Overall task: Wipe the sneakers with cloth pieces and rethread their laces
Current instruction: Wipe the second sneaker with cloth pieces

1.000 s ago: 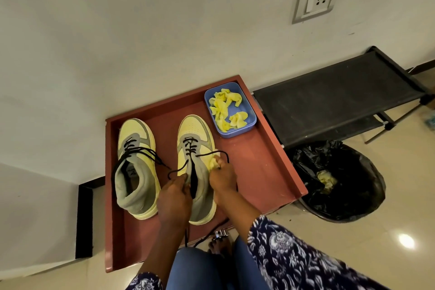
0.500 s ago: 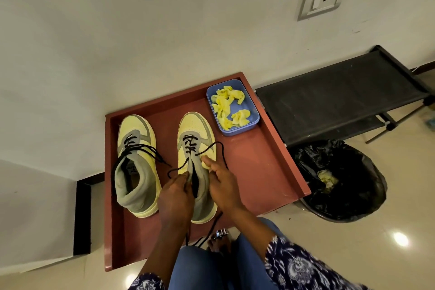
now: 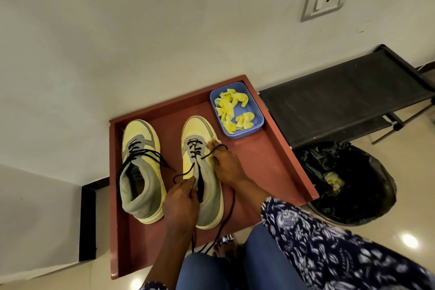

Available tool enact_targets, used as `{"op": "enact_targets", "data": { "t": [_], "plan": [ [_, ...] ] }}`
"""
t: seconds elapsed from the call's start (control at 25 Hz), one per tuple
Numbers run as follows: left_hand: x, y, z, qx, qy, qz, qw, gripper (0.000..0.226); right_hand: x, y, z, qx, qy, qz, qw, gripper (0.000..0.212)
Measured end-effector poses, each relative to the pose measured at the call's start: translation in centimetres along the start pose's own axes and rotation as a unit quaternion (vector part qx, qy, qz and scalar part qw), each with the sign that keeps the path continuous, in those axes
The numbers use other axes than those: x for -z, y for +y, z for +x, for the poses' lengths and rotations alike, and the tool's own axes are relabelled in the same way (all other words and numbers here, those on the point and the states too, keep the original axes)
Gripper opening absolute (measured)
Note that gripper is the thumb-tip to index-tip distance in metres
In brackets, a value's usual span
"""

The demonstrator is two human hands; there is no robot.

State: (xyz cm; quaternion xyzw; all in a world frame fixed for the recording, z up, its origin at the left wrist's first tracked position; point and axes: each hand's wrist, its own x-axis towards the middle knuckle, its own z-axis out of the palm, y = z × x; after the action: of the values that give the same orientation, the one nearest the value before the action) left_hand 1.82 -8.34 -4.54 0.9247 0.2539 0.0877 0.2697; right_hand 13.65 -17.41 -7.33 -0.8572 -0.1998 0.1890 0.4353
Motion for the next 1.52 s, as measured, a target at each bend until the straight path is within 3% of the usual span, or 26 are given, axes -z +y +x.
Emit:
{"op": "enact_targets", "data": {
  "t": [0.16, 0.32, 0.64, 0.92, 1.16, 1.24, 1.44, 1.52],
  "plan": [
    [-0.2, -0.2, 0.0, -0.002, 0.005, 0.001, 1.000, 0.024, 0.0, -0.6, 1.1, -0.058, 0.023, 0.013, 0.998, 0.056],
    [-0.3, -0.2, 0.0, -0.006, 0.012, -0.003, 1.000, 0.022, -0.5, -0.7, -2.5, -0.022, 0.063, 0.042, 0.997, 0.048],
    [-0.2, -0.3, 0.1, -0.012, -0.001, 0.003, 1.000, 0.024, 0.4, -0.4, 1.0, -0.002, 0.001, -0.037, 0.999, 0.057],
    [-0.1, 0.1, 0.1, 0.003, 0.004, 0.004, 1.000, 0.024, 0.3, -0.8, -1.4, -0.016, 0.047, -0.010, 0.999, 0.049],
    [0.8, 0.6, -0.1, 0.022, -0.007, -0.007, 1.000, 0.022, 1.3, -0.4, -4.8, -0.028, 0.017, 0.019, 0.999, 0.042],
    [1.2, 0.3, -0.3, 0.027, -0.011, -0.011, 1.000, 0.024, 2.5, -0.4, -5.2, -0.036, 0.045, 0.032, 0.998, 0.040],
    [2.7, -1.2, -1.4, 0.038, -0.044, -0.040, 0.998, 0.025, 5.7, -1.4, -3.0, -0.023, 0.195, 0.027, 0.980, 0.031],
    [3.7, -1.6, -1.8, 0.037, -0.057, -0.054, 0.996, 0.025, 6.3, -2.0, -1.2, -0.001, 0.207, 0.027, 0.978, 0.032]
  ]
}}
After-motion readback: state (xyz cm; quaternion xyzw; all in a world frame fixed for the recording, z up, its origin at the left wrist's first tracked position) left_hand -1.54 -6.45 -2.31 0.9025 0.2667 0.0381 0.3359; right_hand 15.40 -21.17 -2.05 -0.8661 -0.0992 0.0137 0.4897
